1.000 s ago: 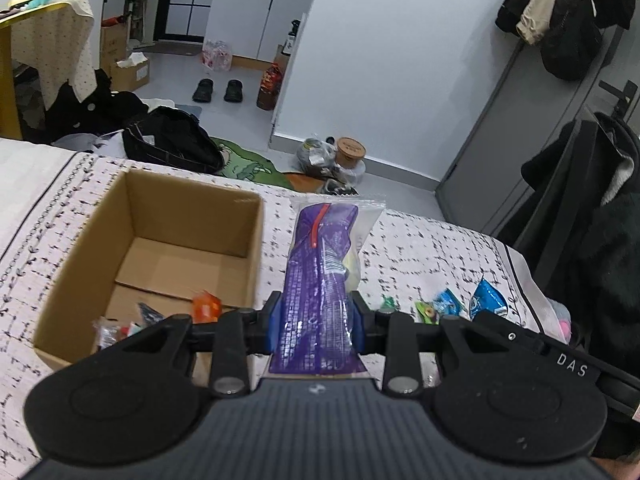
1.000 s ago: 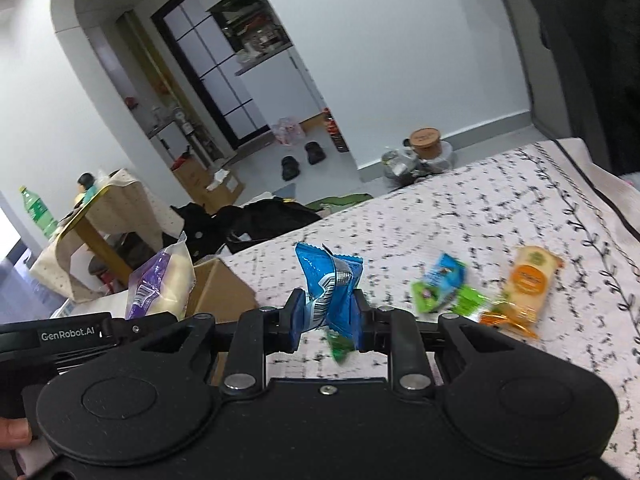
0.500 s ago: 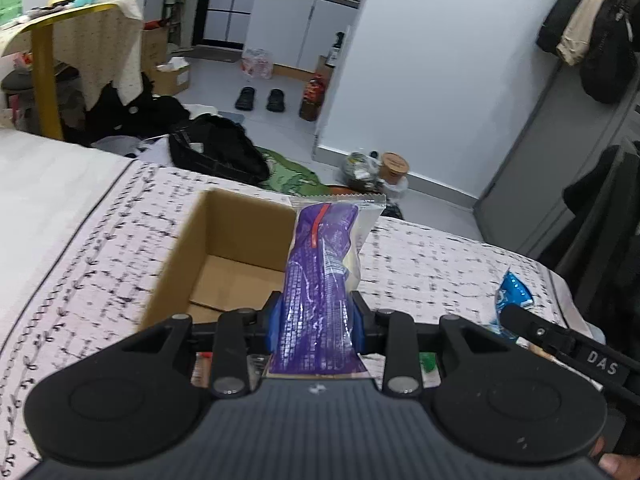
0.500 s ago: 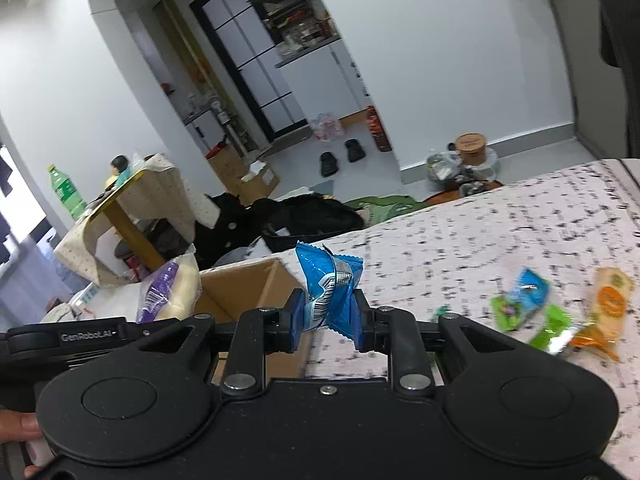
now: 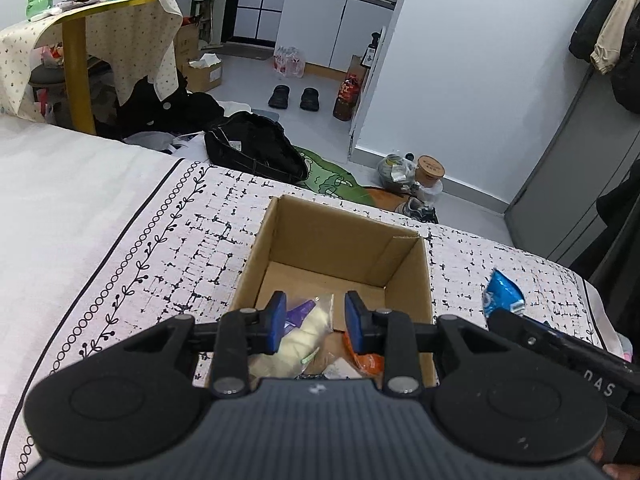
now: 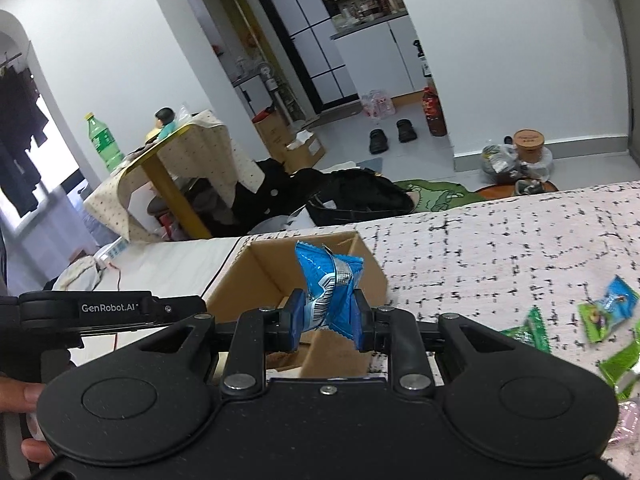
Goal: Organize snacks
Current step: 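Carry both snacks over the box and open both grippers to drop them, then withdraw both grippers from the box toward the remaining snacks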
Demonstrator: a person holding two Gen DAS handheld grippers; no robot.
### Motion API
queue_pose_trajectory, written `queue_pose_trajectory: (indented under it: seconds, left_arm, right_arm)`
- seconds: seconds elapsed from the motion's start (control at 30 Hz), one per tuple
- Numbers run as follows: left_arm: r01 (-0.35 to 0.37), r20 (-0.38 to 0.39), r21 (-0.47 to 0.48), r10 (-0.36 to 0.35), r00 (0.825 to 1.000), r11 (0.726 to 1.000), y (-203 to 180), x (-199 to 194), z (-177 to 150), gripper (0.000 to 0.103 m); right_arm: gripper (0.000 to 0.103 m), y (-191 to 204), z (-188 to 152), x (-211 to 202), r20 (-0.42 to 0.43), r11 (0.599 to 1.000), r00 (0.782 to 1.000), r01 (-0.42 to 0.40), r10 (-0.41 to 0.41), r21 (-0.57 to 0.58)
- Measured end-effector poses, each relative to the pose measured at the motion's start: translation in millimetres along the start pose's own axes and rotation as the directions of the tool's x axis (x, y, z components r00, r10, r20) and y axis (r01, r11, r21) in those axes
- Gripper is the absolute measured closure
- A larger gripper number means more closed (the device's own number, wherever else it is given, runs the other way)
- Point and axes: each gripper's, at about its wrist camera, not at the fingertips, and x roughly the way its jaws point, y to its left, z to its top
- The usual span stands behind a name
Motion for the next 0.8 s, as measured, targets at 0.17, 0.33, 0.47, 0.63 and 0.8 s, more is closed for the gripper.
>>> queue_pose_trajectory:
  seconds: [0.17,0.33,0.47,0.63,0.8]
  left_arm:
    - [-0.002,0.001,-0.019,0.002,1.000,1.000,3.3,-7.5,-1.2,0.067]
    - [-0.009,0.010,-0.039,0.009,1.000,0.999,8.0,-13.6,-3.5,0.057]
    - [-0.023,0.008,-0.052,0.023,1.000,0.998,12.3,-16.0,-3.8,0.050]
    - [-0.028,-0.017,-0.071,0.027,0.999,0.997,12.9,-15.8,-5.4,0.042]
    - [-0.037,-0.030,-0.080,0.034,0.999,0.996,8.7,-15.1,-11.7,0.034]
  right_arm:
    - [0.079,9.8,2.8,7.8,-0.020,1.000,1.000,-0.006,0.006,-0.027]
    - [0.078,21.6,5.1,14.3,-0.035,0.998,0.999,-0.039,0.038,-0.045]
    - [0.065,27.0,2.5,15.7,-0.060,0.996,0.996,-0.076,0.073,-0.054]
    - [0.050,19.1,-1.2,2.3,-0.058,0.997,0.997,-0.052,0.049,-0.049]
    - [0.031,7.7,-2.7,-18.2,-0.029,0.998,1.000,-0.008,0.007,-0.055]
